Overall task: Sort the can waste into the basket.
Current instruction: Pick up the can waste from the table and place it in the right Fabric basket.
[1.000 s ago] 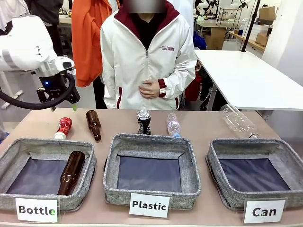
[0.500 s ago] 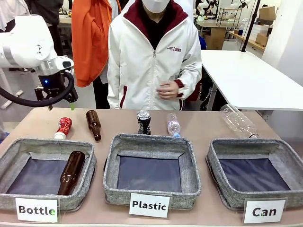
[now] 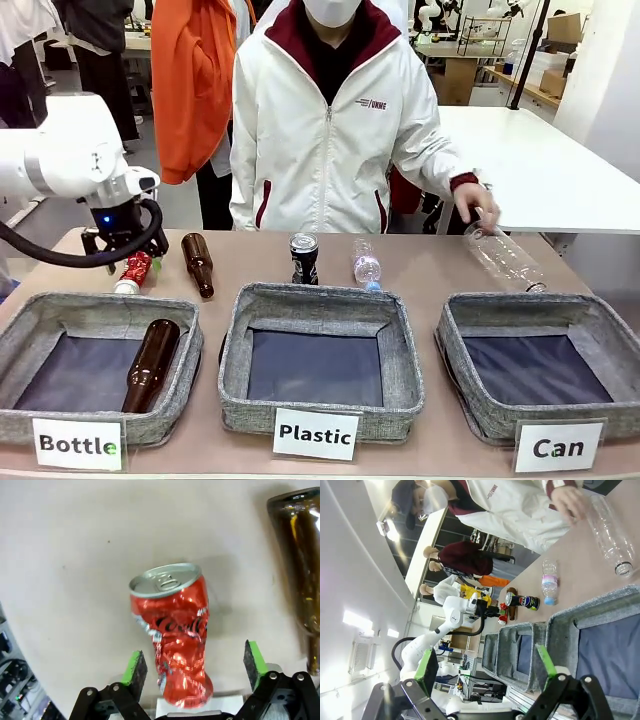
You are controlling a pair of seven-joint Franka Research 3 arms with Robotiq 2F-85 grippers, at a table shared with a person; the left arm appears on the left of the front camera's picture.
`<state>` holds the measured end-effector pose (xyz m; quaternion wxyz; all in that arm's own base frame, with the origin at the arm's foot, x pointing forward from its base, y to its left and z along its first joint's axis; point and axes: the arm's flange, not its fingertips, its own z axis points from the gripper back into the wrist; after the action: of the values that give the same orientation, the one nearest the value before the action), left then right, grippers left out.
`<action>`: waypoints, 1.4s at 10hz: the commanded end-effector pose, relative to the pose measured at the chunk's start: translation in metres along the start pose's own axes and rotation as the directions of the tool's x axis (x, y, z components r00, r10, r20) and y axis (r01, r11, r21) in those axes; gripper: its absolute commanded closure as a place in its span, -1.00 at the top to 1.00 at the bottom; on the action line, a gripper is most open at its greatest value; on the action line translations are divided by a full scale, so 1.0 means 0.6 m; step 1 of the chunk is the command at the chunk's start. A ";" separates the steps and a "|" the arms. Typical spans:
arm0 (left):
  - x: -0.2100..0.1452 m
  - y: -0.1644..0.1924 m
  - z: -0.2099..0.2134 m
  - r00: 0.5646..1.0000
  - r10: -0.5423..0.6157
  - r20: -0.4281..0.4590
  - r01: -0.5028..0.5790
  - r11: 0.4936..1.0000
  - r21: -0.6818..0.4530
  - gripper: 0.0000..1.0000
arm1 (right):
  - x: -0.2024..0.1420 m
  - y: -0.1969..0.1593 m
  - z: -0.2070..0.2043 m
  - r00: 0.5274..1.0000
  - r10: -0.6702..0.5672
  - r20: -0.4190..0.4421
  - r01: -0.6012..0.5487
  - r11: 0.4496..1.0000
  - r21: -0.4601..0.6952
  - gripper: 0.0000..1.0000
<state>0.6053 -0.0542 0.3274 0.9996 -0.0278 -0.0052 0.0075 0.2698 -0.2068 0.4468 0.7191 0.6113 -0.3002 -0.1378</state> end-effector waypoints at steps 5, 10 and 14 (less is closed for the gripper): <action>0.015 0.009 -0.018 0.997 0.071 0.018 -0.071 0.997 -0.029 0.54 | 0.004 0.001 -0.001 1.000 0.025 0.018 -0.026 0.999 0.025 1.00; 0.020 0.011 -0.017 0.996 0.088 0.025 -0.088 0.996 -0.016 -1.00 | 0.004 0.001 -0.001 1.000 0.025 0.018 -0.026 0.999 0.025 1.00; 0.000 0.028 0.036 0.988 0.104 0.116 -0.102 0.994 -0.023 -1.00 | 0.004 0.001 -0.001 1.000 0.025 0.018 -0.026 0.999 0.025 1.00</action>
<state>0.6180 -0.0414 0.3329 0.9976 -0.0384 -0.0374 0.0447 0.2698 -0.2068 0.4468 0.7192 0.6113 -0.3004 -0.1376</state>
